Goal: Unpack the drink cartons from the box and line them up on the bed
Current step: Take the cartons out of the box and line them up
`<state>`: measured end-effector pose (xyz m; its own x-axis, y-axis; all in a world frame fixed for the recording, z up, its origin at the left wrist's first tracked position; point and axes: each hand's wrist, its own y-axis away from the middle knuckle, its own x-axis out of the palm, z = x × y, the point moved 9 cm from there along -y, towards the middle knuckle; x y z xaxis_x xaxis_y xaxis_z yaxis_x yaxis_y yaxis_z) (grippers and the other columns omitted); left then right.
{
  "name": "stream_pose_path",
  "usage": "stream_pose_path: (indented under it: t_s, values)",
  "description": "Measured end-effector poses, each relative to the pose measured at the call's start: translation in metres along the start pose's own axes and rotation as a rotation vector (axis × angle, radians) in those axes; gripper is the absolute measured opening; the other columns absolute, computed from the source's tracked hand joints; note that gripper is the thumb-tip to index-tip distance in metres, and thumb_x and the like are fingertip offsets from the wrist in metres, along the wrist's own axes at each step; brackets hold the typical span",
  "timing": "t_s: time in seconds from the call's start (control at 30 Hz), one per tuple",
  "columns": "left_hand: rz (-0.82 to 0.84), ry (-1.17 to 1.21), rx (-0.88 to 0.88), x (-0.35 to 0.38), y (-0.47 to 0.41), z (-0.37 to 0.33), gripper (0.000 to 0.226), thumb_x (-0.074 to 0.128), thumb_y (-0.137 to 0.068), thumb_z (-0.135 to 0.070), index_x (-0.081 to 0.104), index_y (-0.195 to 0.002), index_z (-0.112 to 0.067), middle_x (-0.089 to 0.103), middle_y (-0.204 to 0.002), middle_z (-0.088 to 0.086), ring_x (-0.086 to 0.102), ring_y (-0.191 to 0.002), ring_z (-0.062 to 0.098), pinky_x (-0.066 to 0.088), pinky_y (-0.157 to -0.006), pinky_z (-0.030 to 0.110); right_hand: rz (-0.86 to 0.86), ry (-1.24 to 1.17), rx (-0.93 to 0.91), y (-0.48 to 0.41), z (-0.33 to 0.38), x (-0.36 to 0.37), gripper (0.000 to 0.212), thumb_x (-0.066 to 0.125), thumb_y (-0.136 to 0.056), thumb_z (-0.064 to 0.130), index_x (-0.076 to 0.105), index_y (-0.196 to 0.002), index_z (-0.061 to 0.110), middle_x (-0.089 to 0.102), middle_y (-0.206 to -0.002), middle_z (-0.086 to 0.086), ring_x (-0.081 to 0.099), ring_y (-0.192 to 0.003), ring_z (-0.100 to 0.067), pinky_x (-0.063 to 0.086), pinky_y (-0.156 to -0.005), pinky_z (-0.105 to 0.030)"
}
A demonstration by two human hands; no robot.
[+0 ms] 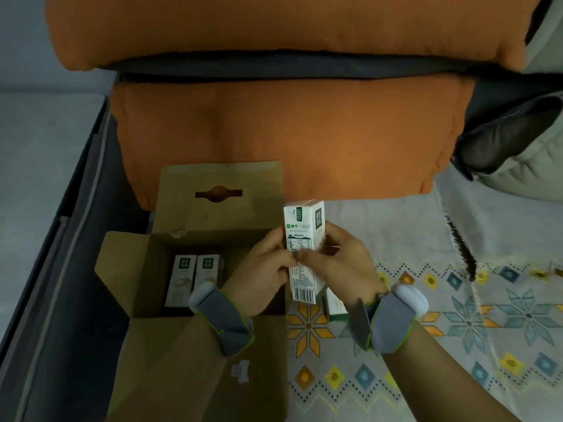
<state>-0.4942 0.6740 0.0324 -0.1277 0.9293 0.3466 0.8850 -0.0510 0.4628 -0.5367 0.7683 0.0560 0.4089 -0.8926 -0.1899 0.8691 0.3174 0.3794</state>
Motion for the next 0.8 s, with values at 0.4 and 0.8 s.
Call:
stream_pose_path:
  t_s: [0.4, 0.8]
  values:
    - [0.036, -0.077, -0.050, 0.082, -0.024, 0.070, 0.062, 0.045, -0.092, -0.003, 0.032, -0.137, -0.044, 0.039, -0.149, -0.008, 0.039, -0.135, 0.013, 0.034, -0.112, 0.040, -0.310, 0.324, 0.051, -0.004, -0.044, -0.110, 0.038, 0.074, -0.067, 0.026, 0.064, -0.102, 0.019, 0.063, -0.096, -0.015, 0.062, -0.083, -0.027, 0.054, -0.075, -0.037]
    - [-0.197, -0.314, -0.316, 0.064, -0.074, 0.155, 0.062, 0.046, -0.095, -0.013, 0.016, -0.148, -0.022, 0.022, -0.156, 0.004, 0.027, -0.141, 0.028, 0.027, -0.116, 0.045, -0.372, 0.527, 0.338, -0.034, -0.159, -0.154, 0.048, 0.070, -0.067, 0.032, 0.055, -0.111, 0.019, 0.053, -0.109, -0.015, 0.052, -0.101, -0.039, 0.046, -0.083, -0.038]
